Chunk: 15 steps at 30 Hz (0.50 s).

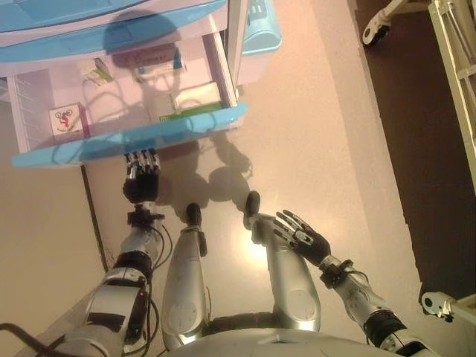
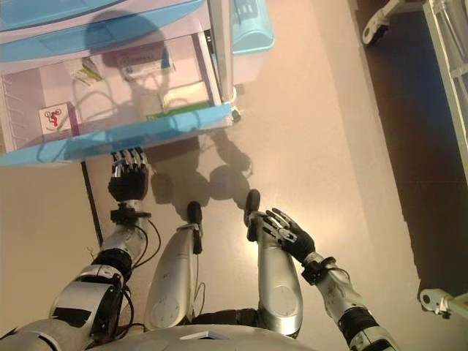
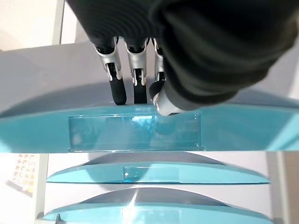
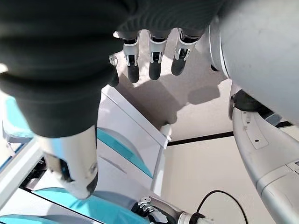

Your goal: Open the drawer and pick up the medicine

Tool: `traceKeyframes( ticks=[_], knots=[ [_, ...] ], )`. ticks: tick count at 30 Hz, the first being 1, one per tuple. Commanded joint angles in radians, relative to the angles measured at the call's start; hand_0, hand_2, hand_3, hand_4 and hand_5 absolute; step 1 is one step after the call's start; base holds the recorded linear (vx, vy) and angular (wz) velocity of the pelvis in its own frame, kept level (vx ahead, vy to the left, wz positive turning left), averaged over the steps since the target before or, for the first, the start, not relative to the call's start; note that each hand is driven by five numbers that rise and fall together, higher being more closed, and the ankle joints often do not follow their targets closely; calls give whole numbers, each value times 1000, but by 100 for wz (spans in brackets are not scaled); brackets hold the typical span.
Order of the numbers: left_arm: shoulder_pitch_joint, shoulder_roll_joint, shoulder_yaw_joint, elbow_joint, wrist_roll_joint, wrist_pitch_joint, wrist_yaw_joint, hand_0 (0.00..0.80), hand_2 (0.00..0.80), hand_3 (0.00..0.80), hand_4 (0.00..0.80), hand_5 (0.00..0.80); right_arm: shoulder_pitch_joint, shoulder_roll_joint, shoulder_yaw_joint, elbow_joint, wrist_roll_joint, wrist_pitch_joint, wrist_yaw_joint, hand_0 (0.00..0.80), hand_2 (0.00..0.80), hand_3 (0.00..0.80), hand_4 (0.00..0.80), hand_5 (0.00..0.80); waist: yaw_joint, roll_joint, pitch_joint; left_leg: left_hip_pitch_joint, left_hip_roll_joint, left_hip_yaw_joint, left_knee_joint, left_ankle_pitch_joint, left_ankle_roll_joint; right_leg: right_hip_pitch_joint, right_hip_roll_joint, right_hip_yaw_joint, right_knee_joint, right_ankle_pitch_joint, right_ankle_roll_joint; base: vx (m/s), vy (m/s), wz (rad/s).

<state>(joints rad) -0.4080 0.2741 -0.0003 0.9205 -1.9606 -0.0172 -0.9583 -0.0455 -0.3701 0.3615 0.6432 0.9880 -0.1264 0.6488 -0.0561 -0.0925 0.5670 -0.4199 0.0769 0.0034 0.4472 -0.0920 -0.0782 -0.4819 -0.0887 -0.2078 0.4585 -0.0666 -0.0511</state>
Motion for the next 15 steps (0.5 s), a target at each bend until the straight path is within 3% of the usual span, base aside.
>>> traceKeyframes(
  ticks=[1,10,15],
  knots=[
    [72,39,77,-115,-12,3,-136,800,800,800,800,800,92,30,-7,-97,-32,2,-3,0,0,0,0,0,49,-32,-47,5,-41,43,-83,26,58,55,34,-40,145,-174,39,2,-70,8],
    [172,-4,88,-111,-2,15,-117,800,800,800,800,800,107,39,-30,-112,-32,1,-10,0,0,0,0,0,76,-52,-47,9,-22,20,-73,30,49,86,44,-64,147,-182,36,1,-70,6],
    [239,-4,112,-89,5,59,-95,800,800,800,800,800,119,41,-52,-120,-18,3,-7,0,0,0,0,0,98,-62,-47,7,-10,5,-60,30,42,107,47,-86,150,-189,31,11,-80,15]
  ],
)
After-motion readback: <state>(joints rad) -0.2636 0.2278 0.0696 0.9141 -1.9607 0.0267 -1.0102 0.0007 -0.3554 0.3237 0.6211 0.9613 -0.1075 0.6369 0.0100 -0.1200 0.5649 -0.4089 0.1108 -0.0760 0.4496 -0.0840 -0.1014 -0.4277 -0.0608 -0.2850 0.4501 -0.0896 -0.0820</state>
